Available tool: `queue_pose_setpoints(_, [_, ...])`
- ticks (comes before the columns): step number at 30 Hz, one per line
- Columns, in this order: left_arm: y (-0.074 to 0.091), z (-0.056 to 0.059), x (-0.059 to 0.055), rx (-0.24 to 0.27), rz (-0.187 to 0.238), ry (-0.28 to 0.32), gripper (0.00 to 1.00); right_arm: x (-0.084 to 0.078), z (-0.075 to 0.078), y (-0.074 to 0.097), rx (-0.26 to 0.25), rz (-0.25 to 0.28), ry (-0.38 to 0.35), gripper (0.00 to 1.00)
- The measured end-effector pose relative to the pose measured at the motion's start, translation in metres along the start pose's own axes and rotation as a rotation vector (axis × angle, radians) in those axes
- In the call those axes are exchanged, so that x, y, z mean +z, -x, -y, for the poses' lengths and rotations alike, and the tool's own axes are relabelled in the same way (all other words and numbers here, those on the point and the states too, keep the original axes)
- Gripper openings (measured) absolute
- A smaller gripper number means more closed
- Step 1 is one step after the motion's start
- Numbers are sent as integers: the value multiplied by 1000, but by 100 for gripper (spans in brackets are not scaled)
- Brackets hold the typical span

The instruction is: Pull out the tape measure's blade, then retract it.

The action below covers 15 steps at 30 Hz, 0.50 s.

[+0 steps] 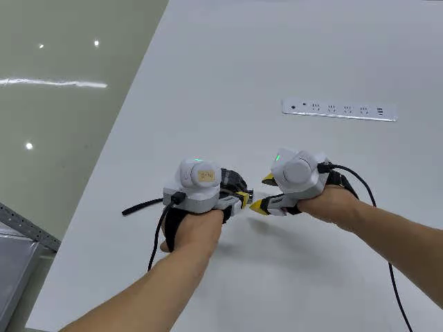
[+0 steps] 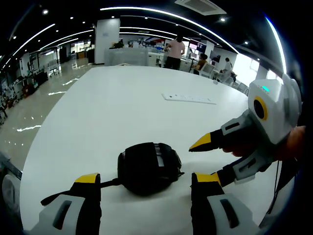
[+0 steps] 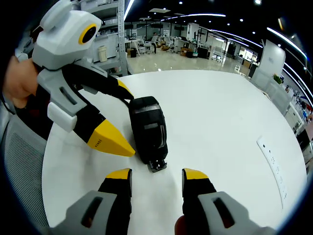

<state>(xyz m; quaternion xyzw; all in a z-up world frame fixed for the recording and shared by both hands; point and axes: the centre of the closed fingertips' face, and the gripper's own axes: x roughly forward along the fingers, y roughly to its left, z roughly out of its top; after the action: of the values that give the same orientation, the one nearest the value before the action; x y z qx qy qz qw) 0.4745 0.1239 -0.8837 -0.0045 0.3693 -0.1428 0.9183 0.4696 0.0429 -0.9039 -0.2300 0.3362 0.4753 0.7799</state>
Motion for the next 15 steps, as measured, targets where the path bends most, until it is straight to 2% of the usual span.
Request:
queue_pose_setpoints(9, [10, -3, 1, 3, 18, -30, 77, 1, 0, 14, -50, 36, -76, 45])
queue_pose_setpoints(15, [17, -3, 0, -2, 20, -46, 78, 1, 1, 30, -97, 69, -143, 48])
